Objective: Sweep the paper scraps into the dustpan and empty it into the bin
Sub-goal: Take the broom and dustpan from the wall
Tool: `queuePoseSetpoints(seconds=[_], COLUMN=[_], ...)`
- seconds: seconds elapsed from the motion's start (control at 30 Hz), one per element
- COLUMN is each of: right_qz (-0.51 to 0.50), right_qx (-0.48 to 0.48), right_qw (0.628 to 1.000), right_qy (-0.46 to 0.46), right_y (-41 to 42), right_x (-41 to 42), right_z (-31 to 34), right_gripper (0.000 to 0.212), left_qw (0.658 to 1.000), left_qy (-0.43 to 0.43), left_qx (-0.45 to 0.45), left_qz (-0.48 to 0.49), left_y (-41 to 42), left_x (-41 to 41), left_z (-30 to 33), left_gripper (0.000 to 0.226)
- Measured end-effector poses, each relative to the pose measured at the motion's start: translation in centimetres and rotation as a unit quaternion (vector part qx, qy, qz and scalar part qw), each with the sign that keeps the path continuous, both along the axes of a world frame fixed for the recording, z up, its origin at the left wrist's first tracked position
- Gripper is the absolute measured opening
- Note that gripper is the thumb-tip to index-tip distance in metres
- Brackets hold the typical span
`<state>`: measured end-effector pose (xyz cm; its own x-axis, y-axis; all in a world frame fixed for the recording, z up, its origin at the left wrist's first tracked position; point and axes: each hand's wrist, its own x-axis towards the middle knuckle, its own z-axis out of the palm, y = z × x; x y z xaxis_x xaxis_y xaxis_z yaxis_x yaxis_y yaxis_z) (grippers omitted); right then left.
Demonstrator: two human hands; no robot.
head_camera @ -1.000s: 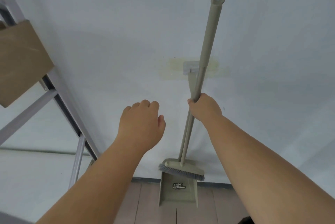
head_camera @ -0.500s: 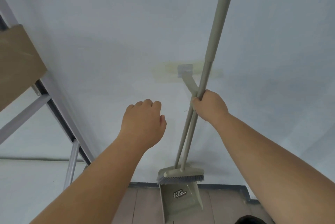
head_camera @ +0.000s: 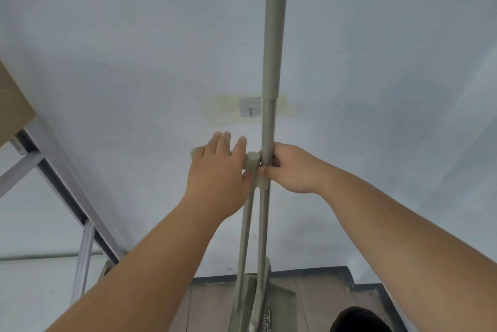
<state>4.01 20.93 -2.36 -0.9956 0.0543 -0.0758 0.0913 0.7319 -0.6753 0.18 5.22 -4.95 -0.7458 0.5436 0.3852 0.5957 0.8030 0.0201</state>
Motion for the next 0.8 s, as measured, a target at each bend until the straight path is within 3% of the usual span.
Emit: queuePoseSetpoints(seconds=[0.07,0.23,0.57,0.8], right_qz=[0.014,0.011,0.019,0.030], right_qx=[-0.025,-0.067,-0.185,-0.211], right_qw=[1.000,0.998,0.982,0.977], right_qy=[0.010,0.014,0.010,0.002], right_y=[-0.3,-0.7,-2.8,-3.8], right_x=[0.4,0.8,1.9,2.3], right_z=[-0.1,-1.2,-2.8,-2.7], right_gripper=[0.014,0.009,0.012,0.013], left_qw=[0.999,0.998,0.995,0.994], left_qy=[0.038,0.011,0.034,0.056], left_qx=[0.013,-0.053,-0.074,-0.065], left_qz=[-0.005,0.033,0.063,0.063], left_y=[0.2,0.0,-1.6,-2.8], left_x=[0.3,1.3,2.0,2.5], left_z=[-0.3,0.4,-0.6,-0.7], left_gripper=[0.055,0.032,0.038,0.039])
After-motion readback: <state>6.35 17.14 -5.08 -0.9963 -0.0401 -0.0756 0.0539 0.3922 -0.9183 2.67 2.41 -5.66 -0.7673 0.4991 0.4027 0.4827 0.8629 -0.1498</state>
